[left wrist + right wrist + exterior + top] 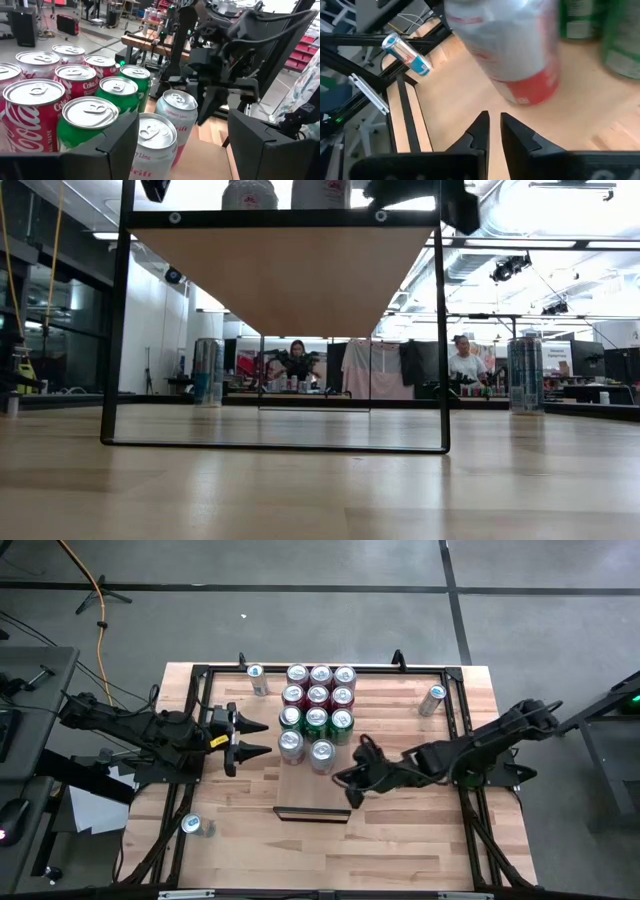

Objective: Place canned beverage on shelf
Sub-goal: Put the bottom left pink soda can on the shelf

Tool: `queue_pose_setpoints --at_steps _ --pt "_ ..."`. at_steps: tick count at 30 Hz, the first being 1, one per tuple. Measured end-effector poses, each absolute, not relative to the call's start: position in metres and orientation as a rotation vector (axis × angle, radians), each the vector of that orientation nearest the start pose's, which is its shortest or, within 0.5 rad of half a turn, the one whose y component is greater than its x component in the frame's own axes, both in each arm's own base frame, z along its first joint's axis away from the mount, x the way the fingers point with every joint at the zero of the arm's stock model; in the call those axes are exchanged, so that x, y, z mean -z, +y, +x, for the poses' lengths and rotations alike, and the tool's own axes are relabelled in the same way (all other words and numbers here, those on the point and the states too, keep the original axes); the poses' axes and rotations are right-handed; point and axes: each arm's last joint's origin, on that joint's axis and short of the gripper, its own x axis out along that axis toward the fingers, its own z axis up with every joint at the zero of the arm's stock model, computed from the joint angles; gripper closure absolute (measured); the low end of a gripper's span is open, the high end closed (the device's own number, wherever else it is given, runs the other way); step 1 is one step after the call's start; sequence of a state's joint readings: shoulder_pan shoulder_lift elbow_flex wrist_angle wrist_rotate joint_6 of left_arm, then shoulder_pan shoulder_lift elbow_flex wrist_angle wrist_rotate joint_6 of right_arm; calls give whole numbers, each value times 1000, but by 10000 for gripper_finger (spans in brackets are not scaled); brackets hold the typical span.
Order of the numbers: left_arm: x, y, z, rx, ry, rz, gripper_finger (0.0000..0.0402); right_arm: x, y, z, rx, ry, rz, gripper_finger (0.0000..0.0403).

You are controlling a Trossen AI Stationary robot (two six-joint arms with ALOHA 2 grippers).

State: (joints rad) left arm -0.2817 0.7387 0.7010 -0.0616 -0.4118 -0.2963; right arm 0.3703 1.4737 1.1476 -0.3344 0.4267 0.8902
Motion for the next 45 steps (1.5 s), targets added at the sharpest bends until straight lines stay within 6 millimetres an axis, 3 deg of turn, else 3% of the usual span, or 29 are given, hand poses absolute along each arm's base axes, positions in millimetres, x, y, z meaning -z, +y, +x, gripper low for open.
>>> queue_pose_setpoints --at_steps 6,15,25,35,45 --pt "-320 -35 162 -147 103 -260 172 -283 111 327 287 555 541 398" --pt "-281 -30 153 -307 469 -236 182 -285 107 333 328 535 500 400" --pt "-265 -32 184 -319 541 -18 277 -286 87 339 399 508 504 403" --pt "-252 -32 210 -340 550 4 393 -286 81 340 419 501 506 403" --pt "-252 -30 214 -345 535 11 392 -285 81 340 428 497 503 403"
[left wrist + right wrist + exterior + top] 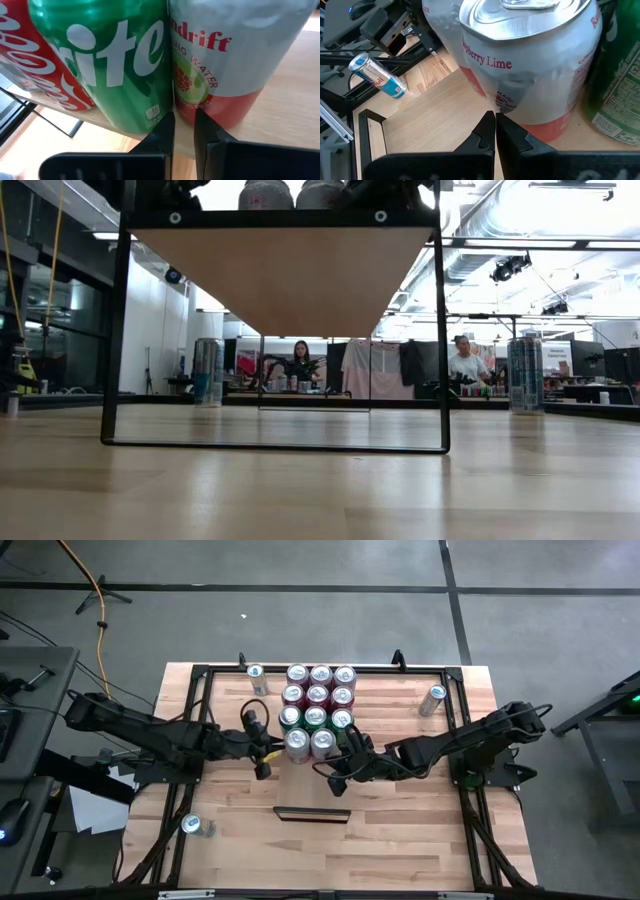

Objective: Place canned beverage on shelf
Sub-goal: Put the bottom left pink soda can on the shelf, then put the top left blue soda can on the shelf

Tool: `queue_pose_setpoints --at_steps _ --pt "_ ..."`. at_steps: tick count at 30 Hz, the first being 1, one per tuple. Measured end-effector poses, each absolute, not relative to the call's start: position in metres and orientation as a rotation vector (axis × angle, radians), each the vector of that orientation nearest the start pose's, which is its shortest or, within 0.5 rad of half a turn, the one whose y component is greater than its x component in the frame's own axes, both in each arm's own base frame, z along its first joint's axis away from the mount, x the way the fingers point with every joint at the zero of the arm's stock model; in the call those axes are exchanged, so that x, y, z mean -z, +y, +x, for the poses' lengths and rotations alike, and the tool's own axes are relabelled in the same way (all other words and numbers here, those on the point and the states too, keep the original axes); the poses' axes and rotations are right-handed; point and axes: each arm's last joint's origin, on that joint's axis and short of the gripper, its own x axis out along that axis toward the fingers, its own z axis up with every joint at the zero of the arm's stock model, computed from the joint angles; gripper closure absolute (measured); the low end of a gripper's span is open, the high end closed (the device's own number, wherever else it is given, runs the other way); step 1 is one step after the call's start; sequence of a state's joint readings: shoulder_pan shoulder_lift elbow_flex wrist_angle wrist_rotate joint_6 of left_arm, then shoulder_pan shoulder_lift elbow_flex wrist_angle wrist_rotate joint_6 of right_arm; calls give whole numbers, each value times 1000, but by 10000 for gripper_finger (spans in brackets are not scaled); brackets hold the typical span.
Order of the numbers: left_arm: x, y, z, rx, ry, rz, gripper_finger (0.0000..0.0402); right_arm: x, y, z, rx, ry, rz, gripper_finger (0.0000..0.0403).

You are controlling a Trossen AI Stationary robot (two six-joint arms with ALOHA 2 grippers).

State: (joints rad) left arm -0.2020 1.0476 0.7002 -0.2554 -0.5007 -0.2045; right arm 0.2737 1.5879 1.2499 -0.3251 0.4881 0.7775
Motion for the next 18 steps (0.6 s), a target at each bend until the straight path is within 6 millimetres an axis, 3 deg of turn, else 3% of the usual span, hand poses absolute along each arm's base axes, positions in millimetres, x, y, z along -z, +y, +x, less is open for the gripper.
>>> queue_pose_setpoints --at_steps 5,10,14,18 --pt "-259 -28 203 -331 545 8 400 -292 87 334 361 513 495 403" --pt "-285 -27 179 -229 559 -105 400 -314 101 311 223 525 432 403" --pt "-317 -26 161 -128 445 -178 399 -336 101 285 195 506 360 403" --pt "-347 -23 152 -118 248 -95 399 -355 88 258 290 467 284 403"
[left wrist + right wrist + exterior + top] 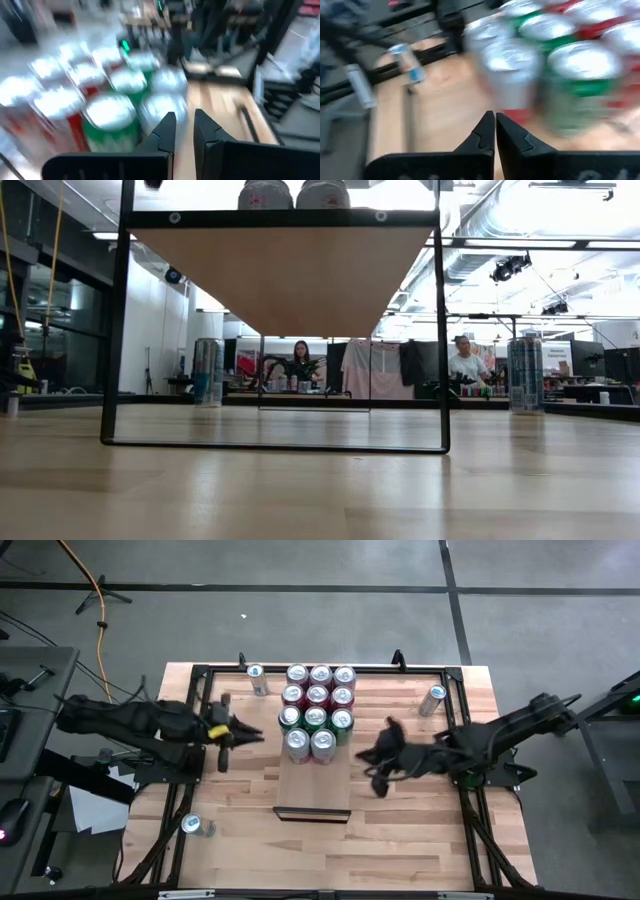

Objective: Place canned beverage on shelf
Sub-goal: Put the top left blue soda can on the shelf

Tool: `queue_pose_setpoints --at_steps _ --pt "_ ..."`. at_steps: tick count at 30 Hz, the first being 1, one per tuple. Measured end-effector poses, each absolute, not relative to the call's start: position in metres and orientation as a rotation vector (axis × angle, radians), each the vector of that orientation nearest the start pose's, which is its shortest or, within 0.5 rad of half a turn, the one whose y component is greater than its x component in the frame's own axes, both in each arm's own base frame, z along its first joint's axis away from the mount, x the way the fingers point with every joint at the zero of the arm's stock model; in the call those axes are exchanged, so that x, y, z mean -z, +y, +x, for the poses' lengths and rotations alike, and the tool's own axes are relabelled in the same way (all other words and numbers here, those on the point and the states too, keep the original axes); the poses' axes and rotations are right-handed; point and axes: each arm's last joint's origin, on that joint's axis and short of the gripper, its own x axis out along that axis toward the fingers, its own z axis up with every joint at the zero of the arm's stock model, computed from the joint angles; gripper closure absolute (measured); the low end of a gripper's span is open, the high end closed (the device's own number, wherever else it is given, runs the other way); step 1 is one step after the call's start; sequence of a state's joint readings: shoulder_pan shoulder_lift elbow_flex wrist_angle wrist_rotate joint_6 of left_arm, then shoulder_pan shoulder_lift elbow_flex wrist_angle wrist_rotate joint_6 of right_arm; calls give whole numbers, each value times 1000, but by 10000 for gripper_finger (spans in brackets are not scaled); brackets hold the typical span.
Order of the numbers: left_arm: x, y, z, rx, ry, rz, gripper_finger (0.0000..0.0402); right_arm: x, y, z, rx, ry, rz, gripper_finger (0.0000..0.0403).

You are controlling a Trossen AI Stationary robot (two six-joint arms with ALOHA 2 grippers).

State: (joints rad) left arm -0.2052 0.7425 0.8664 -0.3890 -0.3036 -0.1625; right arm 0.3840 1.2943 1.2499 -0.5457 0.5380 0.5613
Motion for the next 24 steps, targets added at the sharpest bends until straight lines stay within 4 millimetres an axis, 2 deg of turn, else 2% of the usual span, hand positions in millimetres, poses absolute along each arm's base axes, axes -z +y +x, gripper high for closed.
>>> queue_pose_setpoints --at_steps 4,7,12,15,19,24 --pt "-366 -17 151 -170 96 43 400 -371 65 232 432 425 224 403" --pt "-372 -12 152 -171 39 68 401 -383 49 216 483 386 229 403" --pt "-372 -7 153 -177 36 26 400 -394 37 202 498 339 237 403" --pt "-374 -4 153 -238 14 4 391 -396 33 200 507 334 225 403" --pt "-372 3 152 -367 22 -37 350 -395 30 200 513 340 229 403" --pt "-365 28 151 -566 111 -151 265 -394 29 200 497 364 233 403"
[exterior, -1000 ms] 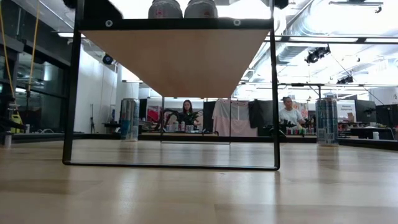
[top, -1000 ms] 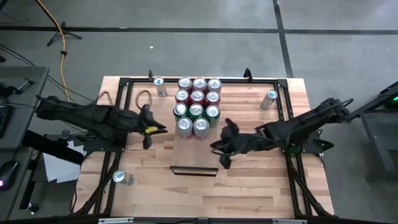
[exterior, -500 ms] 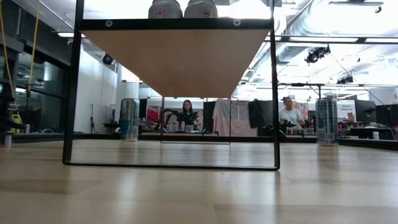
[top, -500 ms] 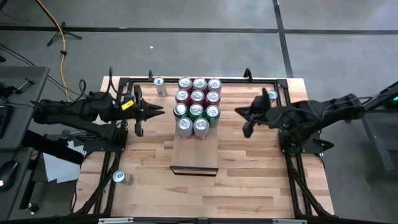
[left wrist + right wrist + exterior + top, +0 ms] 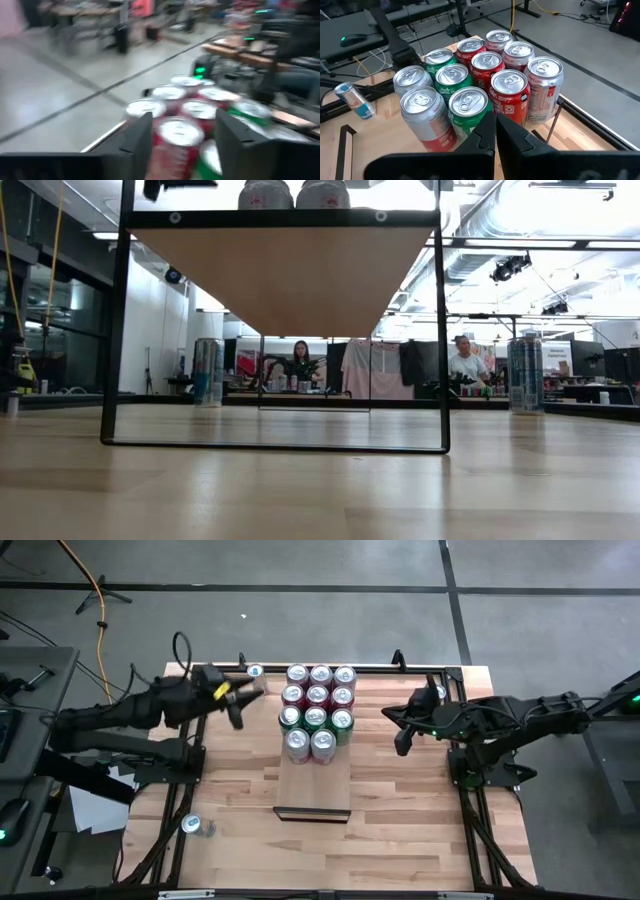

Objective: Place canned beverage on shelf
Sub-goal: Put the top left blue soda can on the shelf

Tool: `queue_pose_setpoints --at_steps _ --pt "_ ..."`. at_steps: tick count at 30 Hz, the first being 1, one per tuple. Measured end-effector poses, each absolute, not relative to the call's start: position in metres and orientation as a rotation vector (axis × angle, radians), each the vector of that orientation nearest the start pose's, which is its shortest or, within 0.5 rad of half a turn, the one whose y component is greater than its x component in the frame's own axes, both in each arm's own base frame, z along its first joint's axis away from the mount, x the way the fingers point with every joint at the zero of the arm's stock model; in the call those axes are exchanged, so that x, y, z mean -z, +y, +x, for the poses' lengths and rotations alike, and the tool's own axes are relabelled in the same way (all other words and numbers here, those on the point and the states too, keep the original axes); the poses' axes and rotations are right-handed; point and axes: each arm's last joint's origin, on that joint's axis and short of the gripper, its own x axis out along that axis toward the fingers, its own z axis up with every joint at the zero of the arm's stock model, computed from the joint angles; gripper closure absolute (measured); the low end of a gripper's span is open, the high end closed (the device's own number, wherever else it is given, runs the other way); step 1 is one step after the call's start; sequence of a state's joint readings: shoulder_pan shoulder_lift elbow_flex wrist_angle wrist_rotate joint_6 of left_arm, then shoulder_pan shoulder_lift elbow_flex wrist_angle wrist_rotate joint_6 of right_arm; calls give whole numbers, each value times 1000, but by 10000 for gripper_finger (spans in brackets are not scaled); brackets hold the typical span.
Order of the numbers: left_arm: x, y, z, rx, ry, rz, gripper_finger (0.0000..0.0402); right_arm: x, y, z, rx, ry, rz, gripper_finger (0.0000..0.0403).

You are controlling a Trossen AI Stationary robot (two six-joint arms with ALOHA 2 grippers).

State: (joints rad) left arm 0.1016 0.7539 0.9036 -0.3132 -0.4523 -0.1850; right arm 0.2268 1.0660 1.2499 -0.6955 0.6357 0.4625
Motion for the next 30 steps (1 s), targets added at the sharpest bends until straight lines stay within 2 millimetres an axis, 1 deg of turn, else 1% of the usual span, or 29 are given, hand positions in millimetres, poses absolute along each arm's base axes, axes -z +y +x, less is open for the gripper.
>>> queue_pose_setpoints --at_steps 3,5,7,9,12,14,17,20,22,27,30 --pt "-367 51 150 -678 196 -201 215 -393 29 200 498 370 233 403" --pt "-373 71 152 -739 234 -222 186 -393 28 200 499 373 231 403" --pt "-379 93 154 -797 273 -230 164 -393 28 200 501 375 235 403" --pt "-381 120 159 -852 322 -236 146 -392 28 199 504 379 242 403" --pt "-375 164 166 -915 422 -303 127 -392 28 199 508 380 253 403" --pt "-365 193 171 -942 504 -369 118 -391 28 199 508 382 253 403" --pt "-349 225 178 -989 623 -467 108 -391 28 199 509 383 255 403" --pt "-334 244 186 -996 742 -526 106 -391 28 199 509 383 255 403" --pt "-322 251 191 -1006 812 -562 106 -391 28 199 509 383 255 403" --pt "-293 257 196 -1048 967 -683 106 -389 29 202 511 388 252 403" --pt "-280 259 197 -1043 1046 -730 106 -387 30 206 514 402 245 403"
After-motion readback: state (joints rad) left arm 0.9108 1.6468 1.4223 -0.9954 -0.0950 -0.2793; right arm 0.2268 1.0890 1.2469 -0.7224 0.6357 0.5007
